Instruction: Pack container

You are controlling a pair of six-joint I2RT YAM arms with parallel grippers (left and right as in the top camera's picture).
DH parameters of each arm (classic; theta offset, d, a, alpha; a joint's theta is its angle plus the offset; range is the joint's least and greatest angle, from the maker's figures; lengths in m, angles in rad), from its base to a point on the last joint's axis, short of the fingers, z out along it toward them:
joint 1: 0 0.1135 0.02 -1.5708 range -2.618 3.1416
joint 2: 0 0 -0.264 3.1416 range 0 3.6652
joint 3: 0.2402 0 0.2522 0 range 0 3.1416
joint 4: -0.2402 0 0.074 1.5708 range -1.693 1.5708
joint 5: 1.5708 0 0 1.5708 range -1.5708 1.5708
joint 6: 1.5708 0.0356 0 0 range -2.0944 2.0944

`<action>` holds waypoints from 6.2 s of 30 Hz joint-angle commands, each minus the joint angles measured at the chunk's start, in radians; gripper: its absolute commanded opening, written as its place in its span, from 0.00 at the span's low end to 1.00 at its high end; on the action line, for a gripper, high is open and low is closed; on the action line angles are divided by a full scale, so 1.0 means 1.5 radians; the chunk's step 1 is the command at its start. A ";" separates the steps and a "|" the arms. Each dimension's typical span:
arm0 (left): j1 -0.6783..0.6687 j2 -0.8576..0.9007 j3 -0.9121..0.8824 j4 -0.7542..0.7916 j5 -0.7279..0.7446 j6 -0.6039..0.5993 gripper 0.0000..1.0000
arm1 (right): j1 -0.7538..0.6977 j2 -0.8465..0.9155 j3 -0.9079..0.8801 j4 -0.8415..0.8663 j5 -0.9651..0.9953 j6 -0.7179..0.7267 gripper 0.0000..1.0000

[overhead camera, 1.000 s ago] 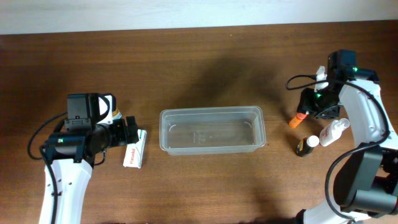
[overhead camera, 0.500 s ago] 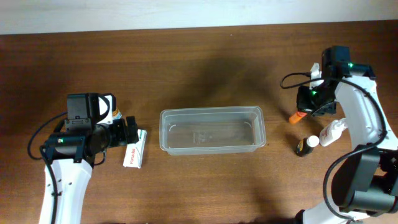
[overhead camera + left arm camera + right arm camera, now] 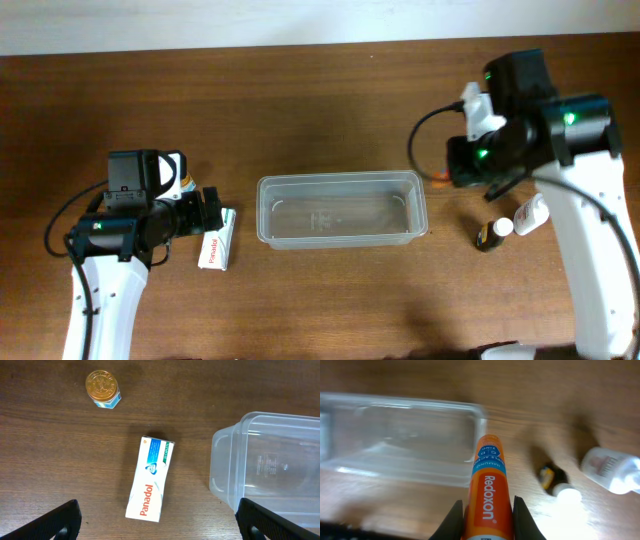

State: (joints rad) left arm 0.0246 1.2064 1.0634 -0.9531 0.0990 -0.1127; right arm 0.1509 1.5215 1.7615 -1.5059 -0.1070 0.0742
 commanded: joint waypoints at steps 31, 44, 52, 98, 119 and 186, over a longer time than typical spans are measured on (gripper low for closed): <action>0.000 0.002 0.013 -0.005 0.007 0.010 1.00 | 0.078 0.058 -0.197 0.207 0.081 0.096 0.34; 0.000 0.002 0.013 -0.005 0.007 0.010 0.99 | -0.116 -0.147 -0.194 0.019 0.147 0.185 0.63; 0.000 0.002 0.013 -0.005 0.007 0.010 1.00 | -0.202 -0.113 -0.407 0.158 0.125 0.154 0.69; 0.000 0.002 0.013 -0.004 0.007 0.010 0.99 | 0.044 -0.192 -0.313 0.136 -0.011 0.102 0.11; 0.000 0.002 0.013 -0.004 0.007 0.010 0.99 | 0.071 0.072 -0.319 0.234 -0.009 0.126 0.16; 0.000 0.002 0.013 -0.008 0.007 0.010 1.00 | -0.411 0.224 -0.146 0.105 0.077 0.088 0.39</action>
State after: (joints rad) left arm 0.0246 1.2064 1.0645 -0.9611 0.0990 -0.1127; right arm -0.4595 1.8526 1.5517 -1.3540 0.0101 0.2062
